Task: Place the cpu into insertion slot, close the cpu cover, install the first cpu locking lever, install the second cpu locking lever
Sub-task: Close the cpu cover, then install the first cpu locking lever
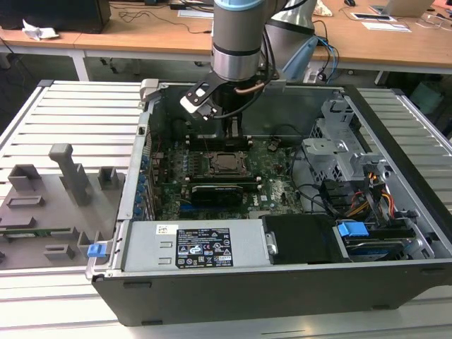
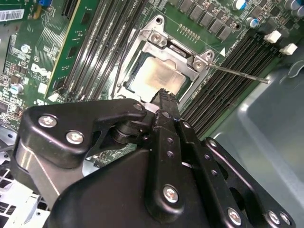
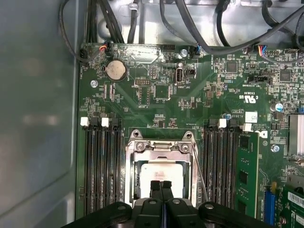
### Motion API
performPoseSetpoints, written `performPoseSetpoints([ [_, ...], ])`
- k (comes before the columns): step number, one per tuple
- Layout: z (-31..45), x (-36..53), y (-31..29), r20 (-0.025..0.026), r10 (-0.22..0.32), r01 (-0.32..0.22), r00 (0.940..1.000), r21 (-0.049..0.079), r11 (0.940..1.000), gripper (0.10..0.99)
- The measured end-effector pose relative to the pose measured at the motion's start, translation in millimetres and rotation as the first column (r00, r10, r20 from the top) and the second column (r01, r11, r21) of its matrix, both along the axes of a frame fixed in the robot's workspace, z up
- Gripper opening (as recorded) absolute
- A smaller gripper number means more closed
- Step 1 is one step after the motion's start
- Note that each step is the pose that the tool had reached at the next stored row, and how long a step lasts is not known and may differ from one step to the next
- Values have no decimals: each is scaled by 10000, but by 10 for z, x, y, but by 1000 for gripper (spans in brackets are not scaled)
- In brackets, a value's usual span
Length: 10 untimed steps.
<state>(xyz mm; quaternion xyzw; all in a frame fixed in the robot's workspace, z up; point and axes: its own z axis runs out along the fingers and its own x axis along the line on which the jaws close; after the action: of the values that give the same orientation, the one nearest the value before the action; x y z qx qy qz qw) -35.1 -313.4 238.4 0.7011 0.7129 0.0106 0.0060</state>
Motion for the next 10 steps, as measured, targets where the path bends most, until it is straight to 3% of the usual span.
performPoseSetpoints([
  [7, 18, -19, -1, -1, 0, 0, 10000, -1, 10000, 106],
  [10, 185, -19, 0, -1, 0, 0, 10000, 0, 10000, 106],
])
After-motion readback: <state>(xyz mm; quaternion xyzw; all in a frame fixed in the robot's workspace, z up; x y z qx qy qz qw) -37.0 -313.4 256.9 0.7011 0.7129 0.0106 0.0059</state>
